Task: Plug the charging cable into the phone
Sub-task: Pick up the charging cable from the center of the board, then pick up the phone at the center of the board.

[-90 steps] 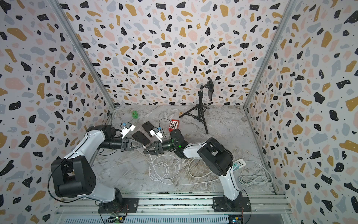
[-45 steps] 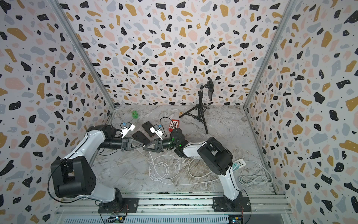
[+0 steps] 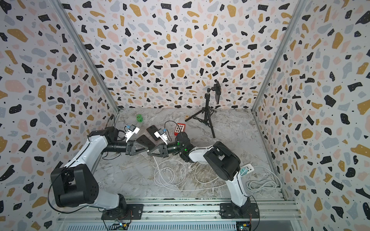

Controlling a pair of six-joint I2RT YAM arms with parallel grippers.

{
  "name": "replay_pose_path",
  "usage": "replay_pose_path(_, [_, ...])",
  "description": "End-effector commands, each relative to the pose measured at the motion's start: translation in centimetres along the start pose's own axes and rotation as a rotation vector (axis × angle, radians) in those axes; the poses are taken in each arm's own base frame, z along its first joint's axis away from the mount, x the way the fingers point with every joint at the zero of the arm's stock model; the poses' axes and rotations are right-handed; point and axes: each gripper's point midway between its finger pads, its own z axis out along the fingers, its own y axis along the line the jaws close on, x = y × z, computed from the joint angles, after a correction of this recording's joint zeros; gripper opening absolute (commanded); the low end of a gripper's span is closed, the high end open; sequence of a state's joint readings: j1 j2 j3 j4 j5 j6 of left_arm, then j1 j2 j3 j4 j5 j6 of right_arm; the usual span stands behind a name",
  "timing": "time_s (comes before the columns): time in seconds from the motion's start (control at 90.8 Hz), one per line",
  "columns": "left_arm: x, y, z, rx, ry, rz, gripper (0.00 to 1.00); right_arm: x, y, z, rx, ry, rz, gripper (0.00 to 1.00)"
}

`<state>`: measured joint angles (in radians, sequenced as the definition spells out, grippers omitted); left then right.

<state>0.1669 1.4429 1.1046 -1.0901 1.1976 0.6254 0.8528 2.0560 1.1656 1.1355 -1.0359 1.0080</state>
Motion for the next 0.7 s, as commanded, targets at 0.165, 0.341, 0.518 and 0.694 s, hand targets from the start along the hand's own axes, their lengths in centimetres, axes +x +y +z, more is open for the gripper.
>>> replay_pose_path(0.165, [-4.0,10.1,-3.1,-0.566,-0.145,-0.248,0.84,-0.3,-3.0,-3.5,0.217,-0.032,0.000,0.00])
replay_pose_path(0.341, [-2.4,15.6,-4.5,-0.930,-0.205,-0.451,0.83,-0.9,-5.7,-7.8,0.375,-0.116,0.046,0.00])
replay_pose_path(0.518, [-2.5,17.0,-3.0,-1.114,-0.156,-0.459,1.00,-0.2,-7.2,-10.3,0.509,-0.109,0.059,0.00])
replay_pose_path(0.694, [-2.6,18.6,-1.1,-1.238,-0.130,-0.524,1.00,0.3,-7.5,-11.2,0.584,-0.088,0.064,0.00])
